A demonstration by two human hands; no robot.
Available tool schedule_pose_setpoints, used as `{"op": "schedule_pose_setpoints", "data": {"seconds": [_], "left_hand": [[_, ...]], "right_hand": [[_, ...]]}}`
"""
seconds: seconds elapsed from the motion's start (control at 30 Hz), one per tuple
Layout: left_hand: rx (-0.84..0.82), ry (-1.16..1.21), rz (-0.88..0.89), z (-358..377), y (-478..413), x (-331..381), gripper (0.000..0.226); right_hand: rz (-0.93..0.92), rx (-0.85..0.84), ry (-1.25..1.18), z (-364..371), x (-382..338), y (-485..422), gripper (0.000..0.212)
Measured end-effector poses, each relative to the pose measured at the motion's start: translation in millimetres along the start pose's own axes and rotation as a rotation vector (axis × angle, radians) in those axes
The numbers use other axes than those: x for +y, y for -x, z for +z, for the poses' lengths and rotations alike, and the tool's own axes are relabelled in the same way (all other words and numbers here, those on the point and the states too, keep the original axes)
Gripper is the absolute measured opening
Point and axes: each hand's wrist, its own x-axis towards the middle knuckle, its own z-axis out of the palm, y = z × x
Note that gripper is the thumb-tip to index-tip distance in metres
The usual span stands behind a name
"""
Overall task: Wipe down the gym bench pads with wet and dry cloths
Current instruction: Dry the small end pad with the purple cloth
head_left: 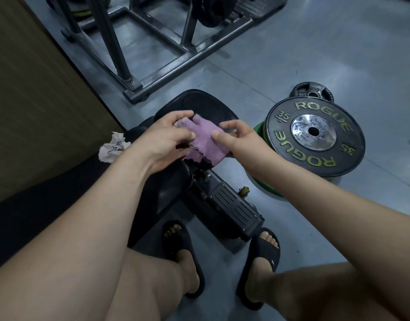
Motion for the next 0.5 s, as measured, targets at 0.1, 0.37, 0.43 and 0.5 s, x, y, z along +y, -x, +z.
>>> {"op": "schedule_pose_setpoints", "data": {"seconds": [0.1,0.37,0.43,0.5], "left_hand": [[-0.005,-0.003,0.067,3.1,2.8,2.9,0.059],[0.116,-0.581,0.296,-8.5,-0.3,-8.2,0.039],[-0.055,-0.596,0.228,-6.1,1.4,-10.8,0.043],[-0.144,-0.578,0.183,-5.0,1.7,-14.5,0.043]], "right_hand": [[0.018,-0.033,-0.012,-3.1,2.4,-3.8,0.041],[-0.02,-0.135,-0.146,-3.8,2.4,-2.8,0.021],[-0.027,-0.189,-0.247,-3.4,4.1,-2.9,0.024],[-0.029,-0.212,-0.348,-3.4,3.3,-4.2,0.022]]}}
